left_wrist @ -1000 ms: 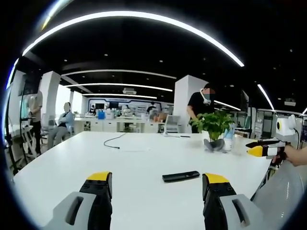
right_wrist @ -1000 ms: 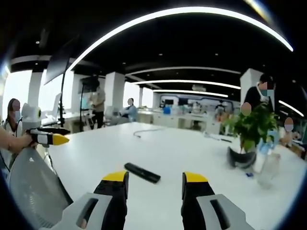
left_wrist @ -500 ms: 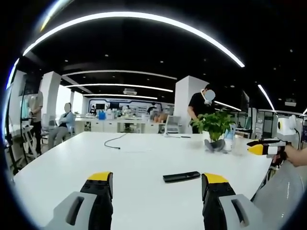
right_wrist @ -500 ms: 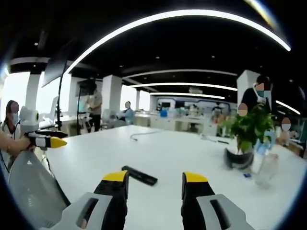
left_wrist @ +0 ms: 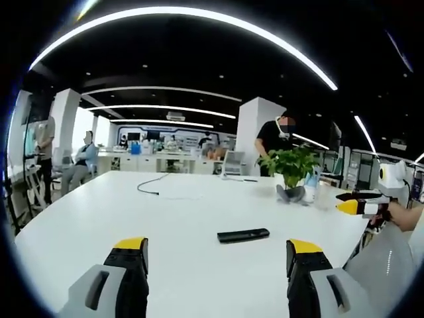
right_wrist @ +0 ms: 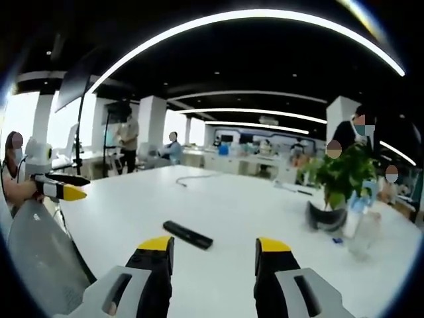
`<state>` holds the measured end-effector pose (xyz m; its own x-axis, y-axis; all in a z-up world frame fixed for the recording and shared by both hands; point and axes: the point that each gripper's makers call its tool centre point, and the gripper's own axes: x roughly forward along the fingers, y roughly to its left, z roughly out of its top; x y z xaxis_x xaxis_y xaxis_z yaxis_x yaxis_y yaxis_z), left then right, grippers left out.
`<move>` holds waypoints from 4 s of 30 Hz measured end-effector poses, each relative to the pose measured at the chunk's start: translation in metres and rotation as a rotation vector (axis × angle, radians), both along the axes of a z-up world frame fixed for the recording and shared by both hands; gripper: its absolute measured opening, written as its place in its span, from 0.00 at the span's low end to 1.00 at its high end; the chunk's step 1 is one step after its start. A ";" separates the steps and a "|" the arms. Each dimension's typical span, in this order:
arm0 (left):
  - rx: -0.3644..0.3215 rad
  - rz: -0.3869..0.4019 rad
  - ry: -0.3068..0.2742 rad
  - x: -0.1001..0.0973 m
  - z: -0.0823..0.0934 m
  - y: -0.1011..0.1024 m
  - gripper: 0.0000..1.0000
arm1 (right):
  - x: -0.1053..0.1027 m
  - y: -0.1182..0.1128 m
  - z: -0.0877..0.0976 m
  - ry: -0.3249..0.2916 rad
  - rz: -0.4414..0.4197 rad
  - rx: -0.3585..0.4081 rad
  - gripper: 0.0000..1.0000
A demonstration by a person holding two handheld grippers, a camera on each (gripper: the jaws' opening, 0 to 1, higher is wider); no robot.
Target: Press the specified remote control buttons in sequence, fully releasing each button before pressing the next.
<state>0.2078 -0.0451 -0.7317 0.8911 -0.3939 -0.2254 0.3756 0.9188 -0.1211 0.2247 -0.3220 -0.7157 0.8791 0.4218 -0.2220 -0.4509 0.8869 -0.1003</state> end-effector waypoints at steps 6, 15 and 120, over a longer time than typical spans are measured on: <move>-0.183 -0.126 0.237 -0.005 -0.019 -0.016 0.90 | 0.005 -0.024 0.010 -0.043 -0.116 0.032 0.49; -0.164 -0.210 0.215 0.007 -0.012 -0.035 1.00 | 0.005 -0.018 0.008 -0.053 -0.084 -0.007 0.55; 0.413 -0.653 0.348 0.098 -0.075 -0.105 0.94 | 0.003 -0.016 0.004 -0.024 -0.070 -0.006 0.47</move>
